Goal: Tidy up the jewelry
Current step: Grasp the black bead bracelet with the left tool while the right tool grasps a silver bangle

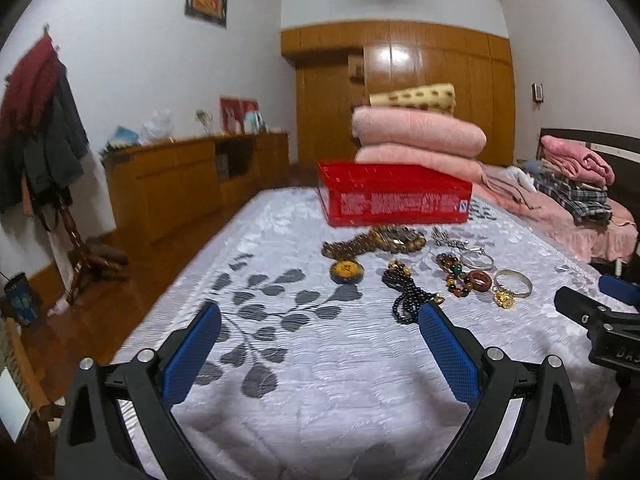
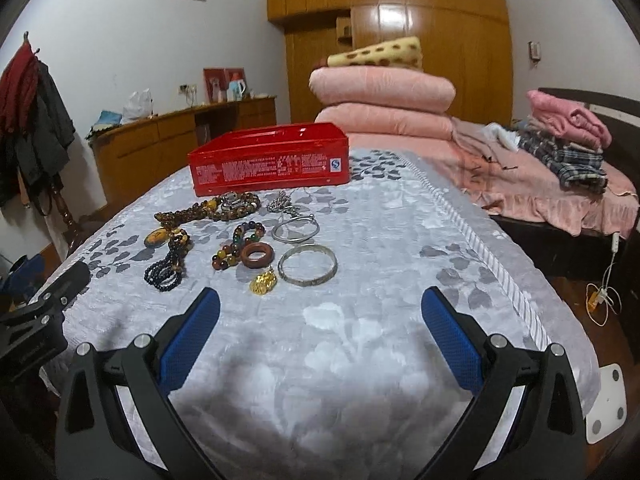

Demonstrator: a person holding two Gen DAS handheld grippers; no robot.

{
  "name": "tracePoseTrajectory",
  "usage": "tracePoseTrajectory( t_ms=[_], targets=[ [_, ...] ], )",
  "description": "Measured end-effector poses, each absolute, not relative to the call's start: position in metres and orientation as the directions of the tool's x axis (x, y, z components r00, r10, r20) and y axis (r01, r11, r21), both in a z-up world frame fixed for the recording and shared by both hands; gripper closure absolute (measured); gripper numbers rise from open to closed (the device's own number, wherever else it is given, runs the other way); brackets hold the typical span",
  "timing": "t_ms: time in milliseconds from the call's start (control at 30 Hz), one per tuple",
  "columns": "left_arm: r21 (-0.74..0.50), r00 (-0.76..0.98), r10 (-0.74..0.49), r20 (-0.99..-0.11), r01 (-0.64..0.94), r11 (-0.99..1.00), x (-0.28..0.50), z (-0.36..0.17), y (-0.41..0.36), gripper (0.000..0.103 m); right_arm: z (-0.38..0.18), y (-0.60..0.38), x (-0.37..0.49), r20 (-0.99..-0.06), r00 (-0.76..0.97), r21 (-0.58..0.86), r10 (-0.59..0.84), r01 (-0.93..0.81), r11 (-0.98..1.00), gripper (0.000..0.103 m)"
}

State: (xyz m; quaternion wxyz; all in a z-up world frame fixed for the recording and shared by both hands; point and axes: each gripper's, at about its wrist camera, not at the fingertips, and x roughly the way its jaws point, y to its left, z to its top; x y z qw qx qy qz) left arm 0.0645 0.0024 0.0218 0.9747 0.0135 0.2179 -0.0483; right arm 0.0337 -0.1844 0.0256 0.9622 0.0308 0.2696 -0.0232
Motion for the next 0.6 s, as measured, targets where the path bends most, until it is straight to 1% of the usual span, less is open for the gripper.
tracePoseTrajectory(
  t_ms=[33, 100, 167, 200, 267, 300, 333, 600],
  targets=[
    [-0.004, 0.891, -0.101, -0.442, 0.111, 0.994, 0.070, 0.023, 0.002, 0.009, 0.027, -0.187, 0.039, -0.531, 0.847, 0.050, -0.020, 0.055, 0.997, 0.005],
    [-0.007, 0.876, -0.116, -0.467, 0.127, 0.992, 0.078, 0.025, -0.001, 0.017, 0.028, -0.189, 0.048, -0.553, 0.833, 0.052, -0.010, 0.046, 0.998, 0.005],
    [-0.004, 0.858, -0.133, -0.497, 0.151, 0.989, 0.087, 0.027, -0.007, 0.021, 0.028, -0.191, 0.059, -0.576, 0.817, 0.039, -0.017, 0.048, 0.998, 0.006],
    [-0.003, 0.848, -0.139, -0.511, 0.160, 0.987, 0.091, 0.028, -0.010, 0.024, 0.028, -0.192, 0.063, -0.583, 0.812, 0.037, -0.016, 0.046, 0.998, 0.009],
    [-0.007, 0.826, -0.155, -0.542, 0.180, 0.984, 0.100, 0.027, -0.018, 0.027, 0.027, -0.193, 0.074, -0.612, 0.791, 0.032, -0.013, 0.042, 0.999, 0.016],
    [-0.013, 0.812, -0.166, -0.560, 0.191, 0.982, 0.106, 0.026, -0.022, 0.029, 0.027, -0.194, 0.078, -0.623, 0.782, 0.030, -0.012, 0.039, 0.999, 0.023],
    [-0.017, 0.801, -0.171, -0.573, 0.197, 0.980, 0.109, 0.025, -0.025, 0.029, 0.026, -0.195, 0.084, -0.644, 0.765, 0.035, 0.001, 0.028, 0.999, 0.024],
    [-0.019, 0.742, -0.181, -0.646, 0.221, 0.975, 0.141, 0.022, -0.045, 0.031, 0.023, -0.197, 0.115, -0.720, 0.694, 0.026, 0.007, 0.017, 1.000, 0.026]
  ],
)
